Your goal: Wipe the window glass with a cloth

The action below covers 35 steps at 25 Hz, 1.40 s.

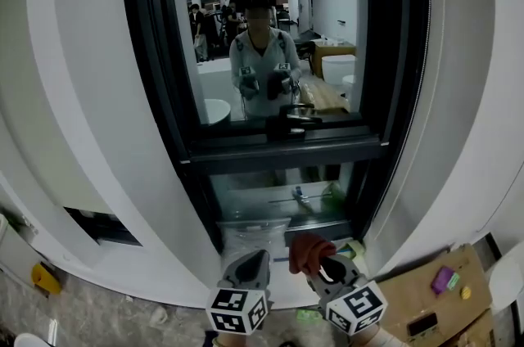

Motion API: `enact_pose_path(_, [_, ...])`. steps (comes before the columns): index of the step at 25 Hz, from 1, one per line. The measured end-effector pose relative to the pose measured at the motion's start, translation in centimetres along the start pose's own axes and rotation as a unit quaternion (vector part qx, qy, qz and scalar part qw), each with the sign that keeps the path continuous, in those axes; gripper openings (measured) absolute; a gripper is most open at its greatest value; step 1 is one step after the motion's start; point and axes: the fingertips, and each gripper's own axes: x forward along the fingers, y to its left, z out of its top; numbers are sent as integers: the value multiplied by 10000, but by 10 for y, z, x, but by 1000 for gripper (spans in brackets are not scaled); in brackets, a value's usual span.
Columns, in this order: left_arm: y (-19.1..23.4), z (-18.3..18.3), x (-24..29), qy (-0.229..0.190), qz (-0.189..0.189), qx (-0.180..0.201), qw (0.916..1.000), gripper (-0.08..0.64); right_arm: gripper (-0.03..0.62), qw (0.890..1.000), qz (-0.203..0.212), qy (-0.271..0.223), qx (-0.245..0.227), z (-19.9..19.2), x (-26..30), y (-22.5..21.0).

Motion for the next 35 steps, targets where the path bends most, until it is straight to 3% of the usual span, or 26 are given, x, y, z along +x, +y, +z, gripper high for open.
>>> enact_pose_path(11, [46, 18, 43, 67, -66, 88, 9999, 5, 61, 9991, 17, -139, -394, 20, 65, -22])
enact_pose_path(20, [60, 40, 67, -13, -192, 61, 9998, 5, 61, 9876, 218, -146, -1547, 72, 109, -43])
enact_pose_path(28, [82, 59, 89, -25, -100, 105, 9999, 5, 61, 9608, 270, -378, -2733, 158, 163, -73])
enact_pose_path(35, [102, 78, 123, -26, -38, 163, 9999, 5, 61, 9354, 185, -653, -3470, 253, 216, -99])
